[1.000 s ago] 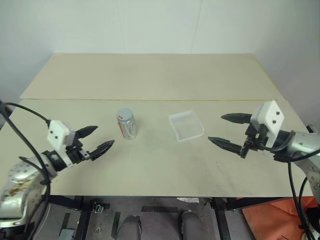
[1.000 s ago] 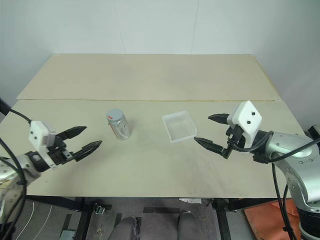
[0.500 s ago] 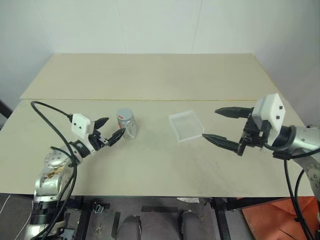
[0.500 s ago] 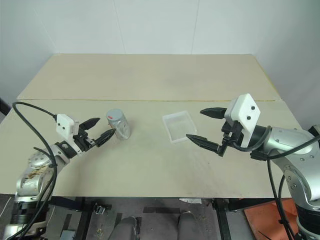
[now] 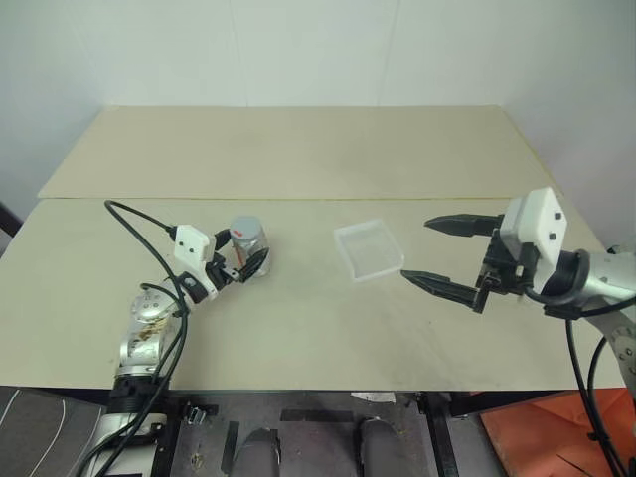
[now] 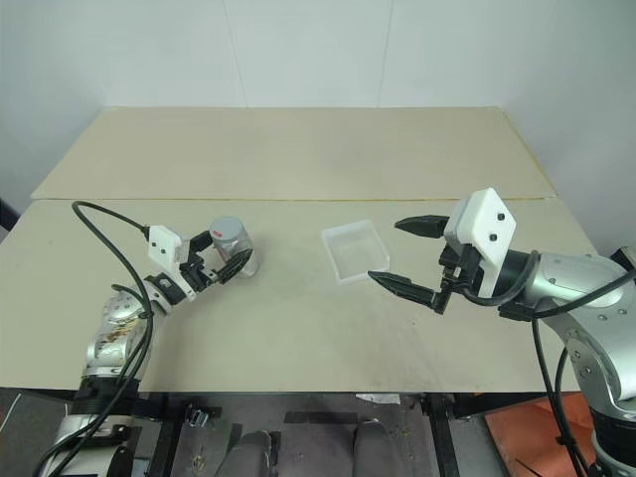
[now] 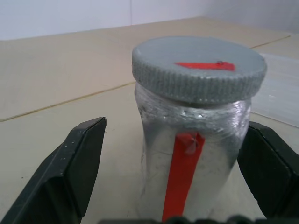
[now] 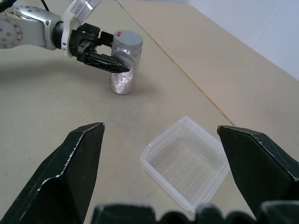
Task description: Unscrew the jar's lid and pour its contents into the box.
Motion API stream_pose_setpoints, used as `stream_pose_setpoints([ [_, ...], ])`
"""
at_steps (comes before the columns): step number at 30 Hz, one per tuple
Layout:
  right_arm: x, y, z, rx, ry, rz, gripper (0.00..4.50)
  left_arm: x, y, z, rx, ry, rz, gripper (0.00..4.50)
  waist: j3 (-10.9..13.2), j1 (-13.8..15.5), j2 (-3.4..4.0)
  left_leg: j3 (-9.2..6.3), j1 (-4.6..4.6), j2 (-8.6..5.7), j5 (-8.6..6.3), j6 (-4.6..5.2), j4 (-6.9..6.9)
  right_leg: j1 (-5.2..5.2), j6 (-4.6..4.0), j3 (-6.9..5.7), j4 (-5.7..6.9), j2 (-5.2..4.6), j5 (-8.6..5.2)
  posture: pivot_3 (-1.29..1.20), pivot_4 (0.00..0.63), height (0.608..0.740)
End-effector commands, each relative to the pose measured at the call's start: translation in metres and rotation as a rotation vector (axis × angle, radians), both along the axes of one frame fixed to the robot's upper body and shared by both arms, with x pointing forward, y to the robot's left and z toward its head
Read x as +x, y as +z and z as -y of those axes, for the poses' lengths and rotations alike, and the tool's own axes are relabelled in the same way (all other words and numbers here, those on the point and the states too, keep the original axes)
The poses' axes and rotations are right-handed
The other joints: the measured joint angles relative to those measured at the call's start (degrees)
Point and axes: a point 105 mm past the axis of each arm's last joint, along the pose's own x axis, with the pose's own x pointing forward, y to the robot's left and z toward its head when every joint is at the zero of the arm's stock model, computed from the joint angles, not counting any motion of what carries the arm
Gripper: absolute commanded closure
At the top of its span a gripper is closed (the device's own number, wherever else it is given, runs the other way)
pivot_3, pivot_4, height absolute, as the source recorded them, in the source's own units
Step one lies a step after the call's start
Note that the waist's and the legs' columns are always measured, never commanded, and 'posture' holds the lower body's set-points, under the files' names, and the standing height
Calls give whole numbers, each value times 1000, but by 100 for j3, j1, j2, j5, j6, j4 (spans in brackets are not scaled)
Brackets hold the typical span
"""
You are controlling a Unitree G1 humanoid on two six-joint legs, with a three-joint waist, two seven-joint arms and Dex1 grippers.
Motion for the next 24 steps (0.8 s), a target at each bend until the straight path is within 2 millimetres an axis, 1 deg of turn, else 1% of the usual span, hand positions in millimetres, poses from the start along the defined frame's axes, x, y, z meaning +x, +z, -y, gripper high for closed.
stream_pose_setpoints([
  [1,-7,14,-2,-13,27,61,0,5,12,5,15,5,77,45,0,1,0,0,0,0,0,0,0,0,0,0,0,0,0,0,150,740],
  [8,-8,15,-3,-20,34,65,0,6,12,6,7,16,100,45,0,-5,0,0,1,0,0,0,0,0,0,0,1,0,0,0,150,740],
  [11,-8,16,-3,-17,39,67,0,6,11,7,15,11,100,638,0,-4,0,0,1,0,0,0,0,1,1,0,1,0,0,0,150,740],
  [17,-8,16,-4,-11,41,66,0,6,10,11,18,-3,97,2606,0,-3,0,-1,1,0,0,0,0,1,1,0,1,0,1,0,150,740],
  [21,-9,15,-5,-7,41,62,0,5,11,14,22,-18,99,2593,0,1,0,-1,0,0,0,0,0,0,1,0,0,0,1,0,150,740],
  [24,-9,15,-7,7,42,65,0,1,24,14,29,-71,99,2593,0,0,0,-1,0,0,0,-1,0,1,1,0,1,0,1,0,150,740],
])
